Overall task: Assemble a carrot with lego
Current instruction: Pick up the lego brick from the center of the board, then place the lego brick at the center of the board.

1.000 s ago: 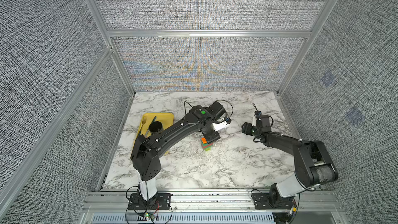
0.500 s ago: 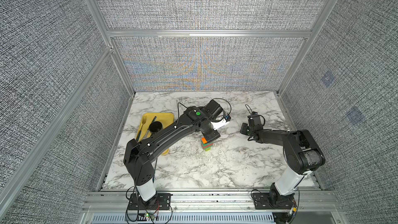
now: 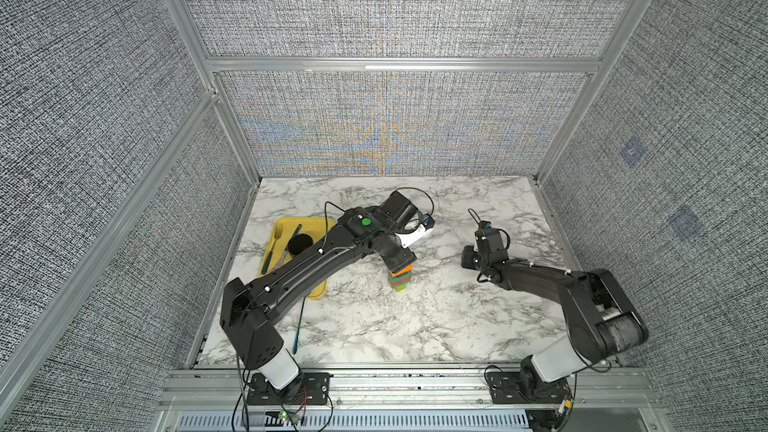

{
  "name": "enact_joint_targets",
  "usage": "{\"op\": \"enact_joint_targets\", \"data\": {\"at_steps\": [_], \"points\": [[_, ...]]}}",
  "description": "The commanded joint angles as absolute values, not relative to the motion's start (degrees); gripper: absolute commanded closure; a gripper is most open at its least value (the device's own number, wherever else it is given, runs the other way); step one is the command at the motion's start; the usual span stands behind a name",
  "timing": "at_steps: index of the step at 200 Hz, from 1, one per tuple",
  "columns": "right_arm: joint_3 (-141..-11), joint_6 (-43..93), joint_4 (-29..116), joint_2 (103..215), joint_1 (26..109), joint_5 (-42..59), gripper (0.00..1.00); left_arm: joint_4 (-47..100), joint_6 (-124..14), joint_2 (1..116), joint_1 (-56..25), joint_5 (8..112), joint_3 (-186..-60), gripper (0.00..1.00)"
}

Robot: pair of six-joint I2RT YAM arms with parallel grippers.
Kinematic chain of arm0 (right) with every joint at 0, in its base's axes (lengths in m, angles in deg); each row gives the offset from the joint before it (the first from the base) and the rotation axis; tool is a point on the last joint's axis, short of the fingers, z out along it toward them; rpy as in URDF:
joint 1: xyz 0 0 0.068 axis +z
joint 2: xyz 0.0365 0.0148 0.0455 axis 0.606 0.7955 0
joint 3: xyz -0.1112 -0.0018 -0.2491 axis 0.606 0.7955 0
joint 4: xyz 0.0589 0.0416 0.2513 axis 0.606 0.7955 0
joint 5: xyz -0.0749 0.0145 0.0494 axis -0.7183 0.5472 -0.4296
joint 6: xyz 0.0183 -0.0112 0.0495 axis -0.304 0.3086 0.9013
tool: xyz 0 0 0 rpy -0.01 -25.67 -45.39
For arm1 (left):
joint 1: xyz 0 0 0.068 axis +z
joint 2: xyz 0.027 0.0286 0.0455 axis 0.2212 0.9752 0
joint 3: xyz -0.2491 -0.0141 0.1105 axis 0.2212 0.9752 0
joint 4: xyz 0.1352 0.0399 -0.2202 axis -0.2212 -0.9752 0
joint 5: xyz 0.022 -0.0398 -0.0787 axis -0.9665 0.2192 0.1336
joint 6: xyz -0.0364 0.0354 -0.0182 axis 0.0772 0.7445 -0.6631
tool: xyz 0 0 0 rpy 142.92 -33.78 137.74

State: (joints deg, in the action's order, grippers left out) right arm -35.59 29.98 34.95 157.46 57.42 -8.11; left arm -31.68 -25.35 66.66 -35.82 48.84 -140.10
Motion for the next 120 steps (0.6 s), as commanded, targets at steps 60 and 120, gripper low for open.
{"op": "enact_joint_targets", "data": {"at_steps": [60,120], "points": [[-25.2,33.8,31.5,149.3,79.3,-13.6,0.66,-24.4,-31.3,59.2,-31.3,44.5,-136.5,0.34],[-23.6,33.6,29.2,153.0,84.4,-18.0,0.55,-24.3,-32.3,58.8,-31.3,43.5,-135.6,0.34]]}}
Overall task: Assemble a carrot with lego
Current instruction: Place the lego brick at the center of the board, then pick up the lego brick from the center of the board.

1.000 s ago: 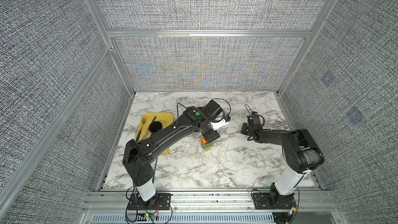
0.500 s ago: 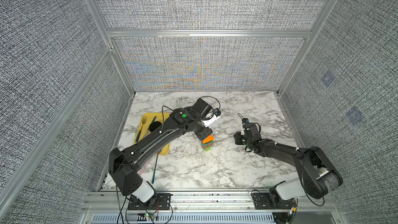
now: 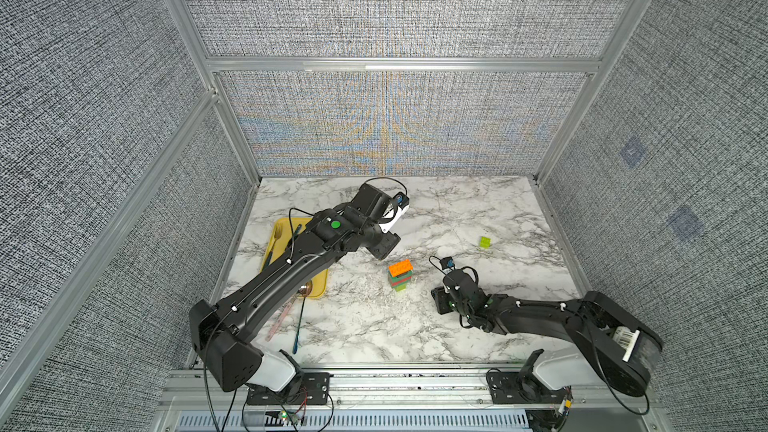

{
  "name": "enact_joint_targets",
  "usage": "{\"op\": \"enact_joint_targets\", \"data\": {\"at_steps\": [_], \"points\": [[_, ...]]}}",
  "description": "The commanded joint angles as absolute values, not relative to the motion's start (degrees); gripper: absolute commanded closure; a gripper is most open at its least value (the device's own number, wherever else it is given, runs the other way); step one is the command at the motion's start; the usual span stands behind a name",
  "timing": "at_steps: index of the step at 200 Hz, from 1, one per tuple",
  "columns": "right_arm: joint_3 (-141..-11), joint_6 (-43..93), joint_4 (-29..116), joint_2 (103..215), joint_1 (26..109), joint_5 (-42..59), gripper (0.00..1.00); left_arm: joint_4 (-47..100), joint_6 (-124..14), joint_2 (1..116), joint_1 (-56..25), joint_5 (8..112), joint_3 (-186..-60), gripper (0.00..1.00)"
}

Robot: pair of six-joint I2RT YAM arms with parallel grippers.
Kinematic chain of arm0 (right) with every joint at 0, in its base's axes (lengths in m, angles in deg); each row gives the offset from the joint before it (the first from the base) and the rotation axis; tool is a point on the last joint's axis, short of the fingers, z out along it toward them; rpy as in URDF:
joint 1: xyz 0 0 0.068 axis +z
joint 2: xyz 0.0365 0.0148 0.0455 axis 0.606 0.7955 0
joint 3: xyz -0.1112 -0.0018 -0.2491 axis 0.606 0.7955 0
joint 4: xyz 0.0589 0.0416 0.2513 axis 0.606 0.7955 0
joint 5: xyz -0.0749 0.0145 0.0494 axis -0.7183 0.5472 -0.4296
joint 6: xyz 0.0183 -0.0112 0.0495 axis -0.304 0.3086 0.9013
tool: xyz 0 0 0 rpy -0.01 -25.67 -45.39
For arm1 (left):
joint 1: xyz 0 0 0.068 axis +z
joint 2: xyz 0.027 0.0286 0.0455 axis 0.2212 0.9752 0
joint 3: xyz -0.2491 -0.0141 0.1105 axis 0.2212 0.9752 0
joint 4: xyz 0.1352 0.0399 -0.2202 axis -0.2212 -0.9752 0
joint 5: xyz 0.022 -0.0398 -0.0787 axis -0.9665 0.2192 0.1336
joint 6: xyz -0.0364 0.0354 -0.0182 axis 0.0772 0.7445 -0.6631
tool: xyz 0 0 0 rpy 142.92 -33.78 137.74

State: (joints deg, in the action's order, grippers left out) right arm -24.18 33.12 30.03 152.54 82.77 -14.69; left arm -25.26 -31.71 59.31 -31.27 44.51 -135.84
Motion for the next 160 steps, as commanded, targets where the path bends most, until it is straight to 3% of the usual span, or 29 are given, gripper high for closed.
{"op": "enact_joint_targets", "data": {"at_steps": [1,42,160], "points": [[-23.6,33.6,29.2,152.9,84.4,-18.1,0.54,-24.4,-32.3,58.8,-31.3,43.5,-135.6,0.34],[-20.1,34.2,27.7,149.9,86.2,-18.8,0.45,-24.3,-32.2,58.8,-31.3,43.4,-135.4,0.34],[-13.6,30.1,18.8,148.1,86.3,-17.5,0.51,-24.2,-32.0,59.4,-31.3,43.7,-135.3,0.34]]}}
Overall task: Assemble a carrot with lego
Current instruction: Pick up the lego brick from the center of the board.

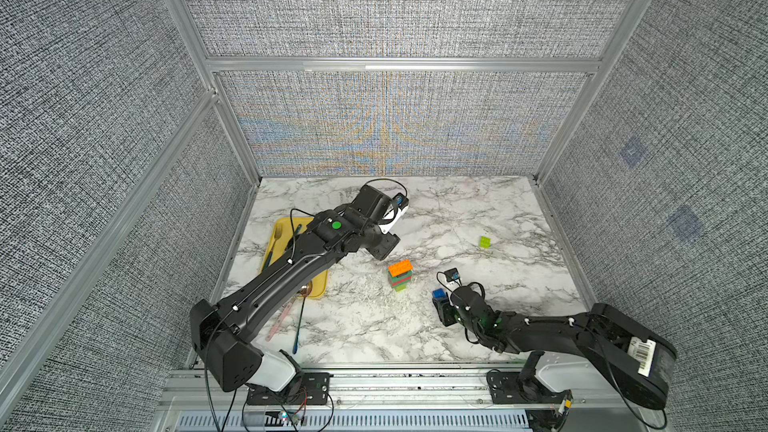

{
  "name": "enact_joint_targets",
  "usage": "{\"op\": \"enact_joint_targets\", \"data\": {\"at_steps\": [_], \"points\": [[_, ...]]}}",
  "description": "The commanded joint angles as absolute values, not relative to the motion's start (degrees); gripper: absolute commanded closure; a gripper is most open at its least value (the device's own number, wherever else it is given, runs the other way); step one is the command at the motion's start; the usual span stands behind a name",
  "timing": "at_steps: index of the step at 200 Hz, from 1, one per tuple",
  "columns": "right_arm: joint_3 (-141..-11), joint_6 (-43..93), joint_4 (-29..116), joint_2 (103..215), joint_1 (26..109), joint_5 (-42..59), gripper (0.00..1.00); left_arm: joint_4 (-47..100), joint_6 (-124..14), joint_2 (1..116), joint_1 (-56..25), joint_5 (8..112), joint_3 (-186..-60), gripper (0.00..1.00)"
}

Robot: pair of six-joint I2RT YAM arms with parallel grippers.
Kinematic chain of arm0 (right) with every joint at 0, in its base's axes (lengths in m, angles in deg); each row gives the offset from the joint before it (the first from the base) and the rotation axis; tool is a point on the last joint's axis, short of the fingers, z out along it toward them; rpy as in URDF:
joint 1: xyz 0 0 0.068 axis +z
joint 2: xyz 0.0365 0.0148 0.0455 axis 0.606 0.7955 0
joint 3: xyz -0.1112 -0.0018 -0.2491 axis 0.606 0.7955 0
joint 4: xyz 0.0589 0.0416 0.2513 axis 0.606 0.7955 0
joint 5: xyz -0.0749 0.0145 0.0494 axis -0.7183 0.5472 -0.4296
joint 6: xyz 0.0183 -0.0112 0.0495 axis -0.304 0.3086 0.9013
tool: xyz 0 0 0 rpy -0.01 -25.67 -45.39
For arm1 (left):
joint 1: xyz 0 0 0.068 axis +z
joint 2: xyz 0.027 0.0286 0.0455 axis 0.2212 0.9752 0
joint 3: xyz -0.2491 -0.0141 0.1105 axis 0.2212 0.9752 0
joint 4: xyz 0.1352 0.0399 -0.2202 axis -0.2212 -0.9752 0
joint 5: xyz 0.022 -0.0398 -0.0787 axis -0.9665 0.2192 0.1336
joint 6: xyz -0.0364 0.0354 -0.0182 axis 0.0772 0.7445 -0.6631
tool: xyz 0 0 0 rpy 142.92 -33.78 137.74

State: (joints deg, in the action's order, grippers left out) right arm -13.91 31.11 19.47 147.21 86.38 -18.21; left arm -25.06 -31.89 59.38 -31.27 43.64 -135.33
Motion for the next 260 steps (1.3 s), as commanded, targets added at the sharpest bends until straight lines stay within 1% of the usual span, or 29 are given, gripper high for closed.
{"op": "enact_joint_targets", "data": {"at_steps": [1,47,89,146,157,181,192,221,235,260], "points": [[-13.6,30.1,18.8,148.2,86.3,-17.5,0.51,-24.2,-32.0,59.3,-31.3,43.7,-135.3,0.34],[-13.7,29.8,16.9,150.5,86.2,-17.7,0.58,-24.2,-31.8,59.6,-31.3,43.9,-135.2,0.34],[-13.3,29.6,16.8,149.9,86.2,-17.6,0.63,-24.3,-31.7,59.6,-31.3,43.8,-135.1,0.34],[-13.4,27.8,16.9,146.9,85.2,-14.8,0.78,-23.3,-32.7,58.1,-31.3,43.4,-132.7,0.33],[-14.0,27.0,17.6,145.1,84.1,-13.6,0.79,-22.1,-33.7,56.5,-31.3,43.5,-129.9,0.31],[-15.6,25.3,19.6,140.8,80.9,-9.5,0.81,-16.6,-37.0,50.7,-31.2,44.7,-119.7,0.2],[-16.4,24.5,20.3,139.2,78.9,-6.8,0.82,-13.6,-38.5,48.1,-31.2,45.6,-114.7,0.16],[-19.0,23.8,22.0,136.7,72.6,-0.3,0.82,-4.0,-40.4,44.0,-31.4,48.8,-102.6,0.15],[-20.0,23.2,22.4,136.3,70.2,1.8,0.83,3.4,-39.9,43.7,-31.9,50.4,-97.3,0.14],[-22.3,22.1,23.7,137.5,68.5,3.3,0.83,12.0,-38.9,47.0,-33.5,48.5,-93.8,0.11]]}}
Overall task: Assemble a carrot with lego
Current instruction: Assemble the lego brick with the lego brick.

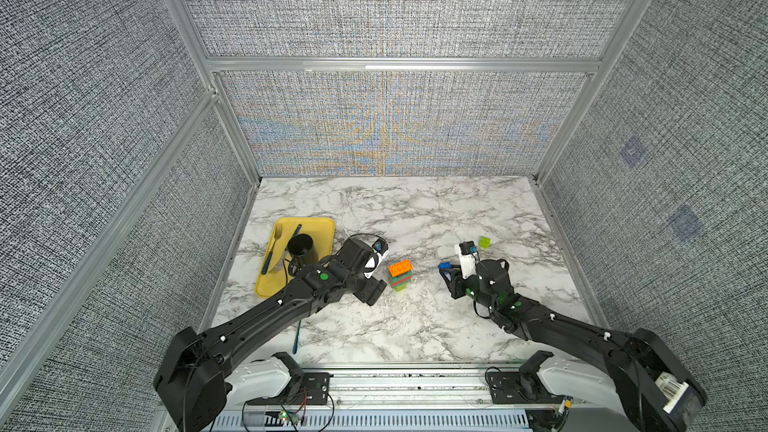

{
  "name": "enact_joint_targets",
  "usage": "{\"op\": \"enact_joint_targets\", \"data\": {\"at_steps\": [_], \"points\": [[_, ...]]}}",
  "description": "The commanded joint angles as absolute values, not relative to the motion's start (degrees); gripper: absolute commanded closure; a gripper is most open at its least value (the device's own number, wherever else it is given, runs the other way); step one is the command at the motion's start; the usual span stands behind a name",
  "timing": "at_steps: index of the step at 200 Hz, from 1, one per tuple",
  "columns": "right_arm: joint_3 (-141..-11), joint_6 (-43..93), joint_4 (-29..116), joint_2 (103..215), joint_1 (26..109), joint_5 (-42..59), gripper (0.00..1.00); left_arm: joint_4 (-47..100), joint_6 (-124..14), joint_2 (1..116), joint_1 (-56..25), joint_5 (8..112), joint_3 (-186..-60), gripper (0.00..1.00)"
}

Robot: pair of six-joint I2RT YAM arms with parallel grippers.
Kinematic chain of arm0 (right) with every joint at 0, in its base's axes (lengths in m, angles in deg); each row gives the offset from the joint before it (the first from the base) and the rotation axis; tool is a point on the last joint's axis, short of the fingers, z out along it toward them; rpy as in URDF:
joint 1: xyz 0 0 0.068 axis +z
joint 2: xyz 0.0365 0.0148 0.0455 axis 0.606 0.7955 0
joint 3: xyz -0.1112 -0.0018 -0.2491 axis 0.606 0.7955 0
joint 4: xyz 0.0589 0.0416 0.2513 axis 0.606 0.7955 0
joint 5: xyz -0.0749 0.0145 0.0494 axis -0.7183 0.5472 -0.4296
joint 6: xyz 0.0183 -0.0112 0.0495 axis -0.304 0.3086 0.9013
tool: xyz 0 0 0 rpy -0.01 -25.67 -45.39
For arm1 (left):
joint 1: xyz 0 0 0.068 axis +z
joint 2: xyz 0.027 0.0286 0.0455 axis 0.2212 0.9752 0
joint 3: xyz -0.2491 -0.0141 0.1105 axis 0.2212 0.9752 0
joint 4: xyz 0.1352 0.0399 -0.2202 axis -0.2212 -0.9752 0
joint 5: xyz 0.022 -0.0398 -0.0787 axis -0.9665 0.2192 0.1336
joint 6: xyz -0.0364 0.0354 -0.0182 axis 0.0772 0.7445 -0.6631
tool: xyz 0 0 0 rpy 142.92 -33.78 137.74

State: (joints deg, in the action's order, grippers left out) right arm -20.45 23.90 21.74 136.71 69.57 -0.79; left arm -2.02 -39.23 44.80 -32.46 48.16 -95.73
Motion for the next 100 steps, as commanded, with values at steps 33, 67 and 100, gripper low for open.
{"op": "enact_joint_targets", "data": {"at_steps": [33,67,100], "points": [[-22.6,22.4,23.7,138.5,68.3,4.1,0.83,15.7,-37.4,52.9,-34.1,45.9,-94.5,0.08],[-22.1,22.8,23.5,138.4,68.2,4.3,0.83,16.3,-35.5,56.3,-34.1,42.9,-95.7,0.08],[-22.5,22.0,24.3,137.9,68.2,4.3,0.84,13.9,-34.1,57.5,-34.1,41.2,-96.8,0.08]]}}
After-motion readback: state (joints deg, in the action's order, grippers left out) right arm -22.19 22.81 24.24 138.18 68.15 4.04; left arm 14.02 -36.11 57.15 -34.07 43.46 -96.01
